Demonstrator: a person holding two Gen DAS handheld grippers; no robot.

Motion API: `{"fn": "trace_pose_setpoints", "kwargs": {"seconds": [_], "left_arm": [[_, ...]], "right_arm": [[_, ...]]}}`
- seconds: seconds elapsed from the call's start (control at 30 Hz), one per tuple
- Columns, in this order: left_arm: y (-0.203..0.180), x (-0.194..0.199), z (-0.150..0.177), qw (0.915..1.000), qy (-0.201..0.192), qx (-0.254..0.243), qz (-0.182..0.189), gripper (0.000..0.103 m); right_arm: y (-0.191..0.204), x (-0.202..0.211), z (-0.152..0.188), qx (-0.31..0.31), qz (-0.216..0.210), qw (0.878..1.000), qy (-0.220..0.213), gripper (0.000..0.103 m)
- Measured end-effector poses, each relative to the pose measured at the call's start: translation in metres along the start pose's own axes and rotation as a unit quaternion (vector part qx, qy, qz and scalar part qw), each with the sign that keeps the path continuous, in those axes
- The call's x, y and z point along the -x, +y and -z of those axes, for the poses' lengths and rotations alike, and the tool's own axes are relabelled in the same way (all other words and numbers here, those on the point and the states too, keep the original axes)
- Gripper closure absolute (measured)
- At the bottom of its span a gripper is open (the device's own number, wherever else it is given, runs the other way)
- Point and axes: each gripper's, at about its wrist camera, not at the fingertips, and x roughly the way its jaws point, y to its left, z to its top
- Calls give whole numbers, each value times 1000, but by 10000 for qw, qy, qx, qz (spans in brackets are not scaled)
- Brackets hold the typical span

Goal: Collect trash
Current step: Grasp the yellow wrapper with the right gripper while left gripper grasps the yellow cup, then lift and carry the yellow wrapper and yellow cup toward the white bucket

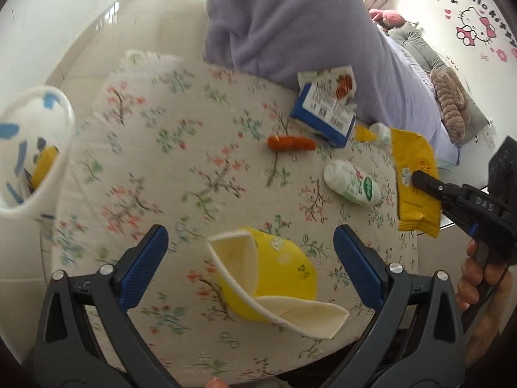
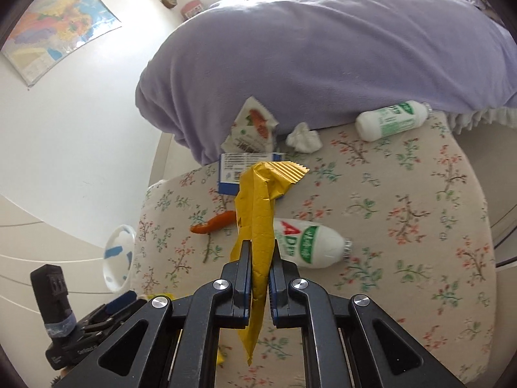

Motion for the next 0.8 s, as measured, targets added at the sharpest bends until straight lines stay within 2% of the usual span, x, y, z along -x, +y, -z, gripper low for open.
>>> {"fn": "trace_pose_setpoints", "kwargs": {"seconds": [0.17,0.33,0.4,0.43,0.5,0.53,0.57,0.67,0.8], "left_arm": [[-6,-9,4,9998,85,-1,-162,2],[-3,-20,9,9996,279,39,11,11],[-1,-24,10,9993,324,131,141,26],[0,-26,11,9989,354,187,229,30],[2,-28,12,9982,366,289,373,50],[2,-28,12,9981,362,308,399,55],[3,-28,12,9980,349,313,420,68],[1,-23,12,9981,246,252,498,74],[-4,-9,9,9986,-45,40,524,76]], "right_arm": [[-16,5,4,21,119,9999,49,94],[-24,4,8,114,254,9995,125,94],[-26,3,10,84,260,9995,153,94],[-27,4,11,69,256,9995,156,94],[-28,6,11,50,235,9996,141,94],[-28,7,12,48,227,9996,129,94],[-28,8,12,50,222,9997,119,94],[-26,8,12,45,220,9997,114,94],[-23,5,12,53,235,9996,127,94]]}}
